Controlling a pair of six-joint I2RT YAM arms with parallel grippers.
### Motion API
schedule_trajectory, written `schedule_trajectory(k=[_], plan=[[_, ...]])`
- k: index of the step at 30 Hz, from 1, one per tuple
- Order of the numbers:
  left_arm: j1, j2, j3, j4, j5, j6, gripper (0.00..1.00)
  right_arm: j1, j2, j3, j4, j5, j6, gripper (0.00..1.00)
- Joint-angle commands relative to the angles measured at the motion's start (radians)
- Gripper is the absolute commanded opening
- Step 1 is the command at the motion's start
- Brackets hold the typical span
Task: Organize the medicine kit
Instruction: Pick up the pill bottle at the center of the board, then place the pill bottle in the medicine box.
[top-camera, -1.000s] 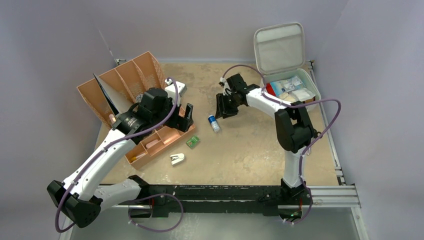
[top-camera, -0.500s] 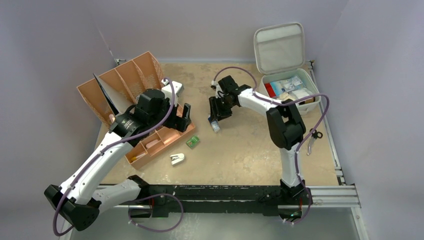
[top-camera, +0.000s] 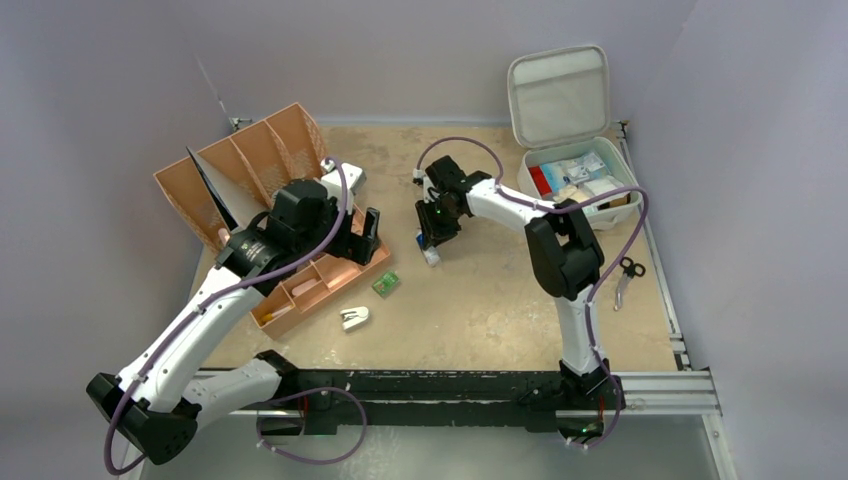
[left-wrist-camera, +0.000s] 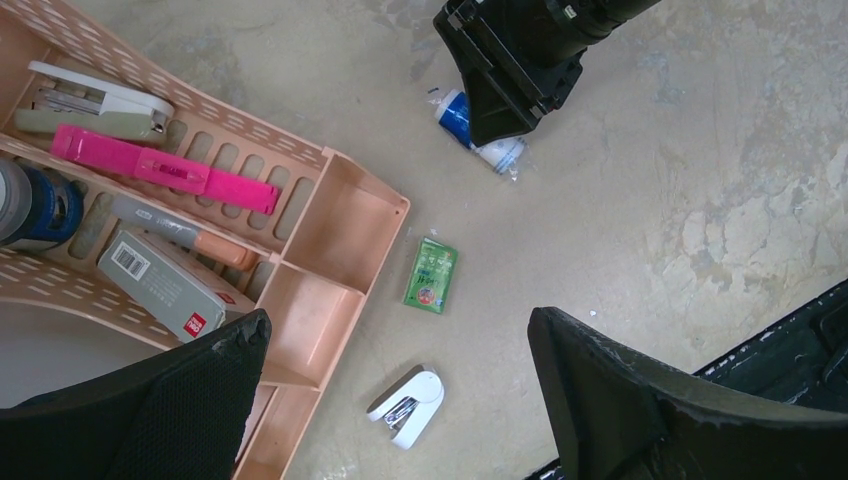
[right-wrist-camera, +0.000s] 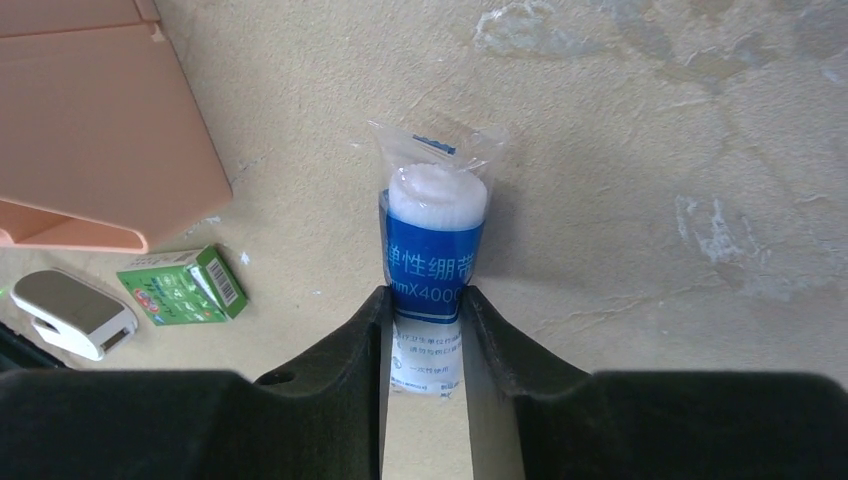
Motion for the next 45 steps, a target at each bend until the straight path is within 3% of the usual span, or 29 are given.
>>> schedule_trajectory(k=[1, 7, 13, 22, 30, 40, 45], plan=[[-0.003, -0.023, -0.009, 0.003, -0.018, 0.013, 0.99, 0.000, -0.030, 0.035, -0.037, 0.038, -0.037, 0.30], [-0.002, -0.033, -0.016, -0.003, -0.025, 0.020, 0.99, 0.000, -0.061, 0.028, -0.069, 0.002, -0.032, 0.27], [-0.003, -0.035, -0.036, 0.002, -0.033, 0.029, 1.00, -0.028, -0.140, 0.016, -0.074, 0.060, -0.044, 0.23], [-0.003, -0.041, -0.087, 0.025, -0.059, 0.078, 0.99, -0.167, -0.255, 0.023, -0.108, 0.085, -0.085, 0.22], [-0.002, -0.016, -0.154, 0.062, -0.050, 0.112, 0.99, -0.319, -0.310, 0.103, -0.178, 0.218, -0.192, 0.21], [-0.003, -0.040, -0.182, 0.081, -0.028, 0.120, 0.99, -0.460, -0.261, 0.195, -0.156, 0.406, -0.309, 0.21], [-0.002, -0.029, -0.182, 0.081, -0.037, 0.122, 0.99, -0.512, -0.179, 0.258, -0.142, 0.397, -0.331, 0.21]])
